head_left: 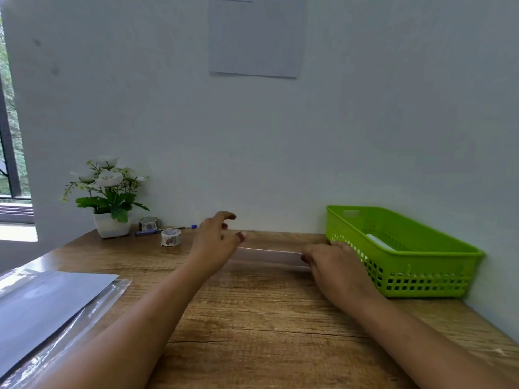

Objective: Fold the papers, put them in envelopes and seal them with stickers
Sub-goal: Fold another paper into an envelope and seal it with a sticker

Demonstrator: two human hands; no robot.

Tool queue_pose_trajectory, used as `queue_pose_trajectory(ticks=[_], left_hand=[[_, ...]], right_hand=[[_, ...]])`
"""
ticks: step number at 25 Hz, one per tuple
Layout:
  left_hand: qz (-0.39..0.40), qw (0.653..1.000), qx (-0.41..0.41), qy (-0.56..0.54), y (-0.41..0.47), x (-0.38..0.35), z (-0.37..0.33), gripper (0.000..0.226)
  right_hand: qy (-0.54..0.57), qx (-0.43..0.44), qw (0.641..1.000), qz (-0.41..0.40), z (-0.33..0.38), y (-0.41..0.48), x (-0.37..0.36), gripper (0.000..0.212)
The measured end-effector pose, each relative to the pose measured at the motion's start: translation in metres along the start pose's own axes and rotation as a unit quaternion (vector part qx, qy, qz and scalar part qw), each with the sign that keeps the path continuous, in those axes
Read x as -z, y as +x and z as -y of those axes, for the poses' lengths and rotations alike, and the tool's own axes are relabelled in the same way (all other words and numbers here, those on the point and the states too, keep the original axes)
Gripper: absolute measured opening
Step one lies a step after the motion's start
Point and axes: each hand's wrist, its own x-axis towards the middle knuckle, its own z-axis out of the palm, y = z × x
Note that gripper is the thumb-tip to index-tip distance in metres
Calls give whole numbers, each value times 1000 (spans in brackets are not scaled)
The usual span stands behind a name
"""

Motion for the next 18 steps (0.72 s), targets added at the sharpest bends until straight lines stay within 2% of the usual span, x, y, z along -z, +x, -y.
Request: queue_pose_trajectory(ticks=[1, 2, 4, 6, 8, 11, 14, 18], left_hand=[[-20, 983, -91, 156, -3, 1, -4, 34], [-23, 946, -185, 265, -8, -1, -11, 35], [11, 876, -321, 361, -19, -13, -26, 39], [-1, 826, -399, 398, -28, -29, -34, 30], [-38, 822, -408, 395, -27, -35, -33, 18], [-62, 819, -419, 388, -18, -26, -26, 13], [-74, 821, -406, 395, -13, -8, -21, 12], [-95, 840, -309, 436, -2, 26, 2, 17]], right_hand=[[-12, -11, 1000, -6, -1, 1, 0, 13], [-22, -17, 1000, -14, 0, 1, -1, 12], [-37, -7, 998, -42, 4, 1, -1, 14], [-45, 20, 995, -84, 6, 0, 1, 12], [-56, 51, 990, -123, 7, 1, 3, 6], [-97, 79, 981, -151, 8, 4, 6, 5], [-118, 43, 980, -157, 2, 9, 12, 14], [-102, -27, 982, -154, -26, 9, 24, 12]])
